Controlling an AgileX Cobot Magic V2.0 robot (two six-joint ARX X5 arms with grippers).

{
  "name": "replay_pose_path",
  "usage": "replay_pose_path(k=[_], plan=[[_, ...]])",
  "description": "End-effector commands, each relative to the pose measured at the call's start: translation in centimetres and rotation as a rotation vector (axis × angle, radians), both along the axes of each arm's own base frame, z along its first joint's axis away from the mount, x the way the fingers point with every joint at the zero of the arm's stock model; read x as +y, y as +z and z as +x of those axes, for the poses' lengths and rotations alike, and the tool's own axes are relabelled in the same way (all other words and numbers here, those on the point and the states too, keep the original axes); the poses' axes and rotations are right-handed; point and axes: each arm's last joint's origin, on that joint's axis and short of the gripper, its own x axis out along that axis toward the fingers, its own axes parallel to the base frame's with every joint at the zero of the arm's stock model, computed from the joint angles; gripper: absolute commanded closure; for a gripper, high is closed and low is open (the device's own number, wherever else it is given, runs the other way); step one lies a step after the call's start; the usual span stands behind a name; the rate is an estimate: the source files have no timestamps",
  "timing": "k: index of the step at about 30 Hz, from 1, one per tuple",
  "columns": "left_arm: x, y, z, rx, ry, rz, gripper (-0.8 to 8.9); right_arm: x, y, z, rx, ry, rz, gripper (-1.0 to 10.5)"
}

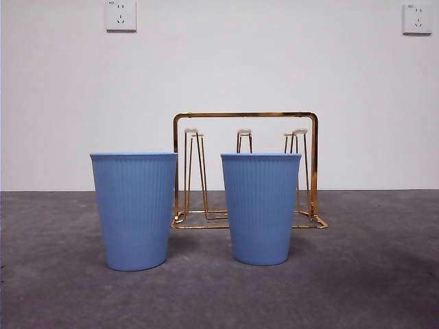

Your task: Pick up cup 1,put cup 1 in the cup rack,pick up cup 2,put cup 2 in the cup rack

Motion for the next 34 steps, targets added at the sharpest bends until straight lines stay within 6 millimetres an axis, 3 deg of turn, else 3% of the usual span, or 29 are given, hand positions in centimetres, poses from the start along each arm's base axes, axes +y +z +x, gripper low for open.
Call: replay_pose_path(k=[1,6,15,25,34], plan=[[0.0,0.2,0.0,0.010,-0.008,-0.084,8.19,0.0,0.0,0.0,0.001,-0.004,0.119,9.5],[-0.2,2.2,-0.3,-0.023,-0.050,-0.144,8.20,0.1,2.3,-0.4,-0.052,0.007,0.215,9.6],[-0.4,7.8,-1.7,-0.005,-0.121,-0.193,8.20,0.3,9.0,-1.4,-0.062,0.075,0.250,9.6],[-0.8,14.0,-2.4,0.120,-0.282,-0.200,8.20,0.8,15.9,-1.1,0.225,0.253,0.155,9.6],[-1.1,17.4,-2.1,0.317,-0.395,-0.127,8.20,1.1,20.7,-0.5,0.448,0.393,0.063,9.6]])
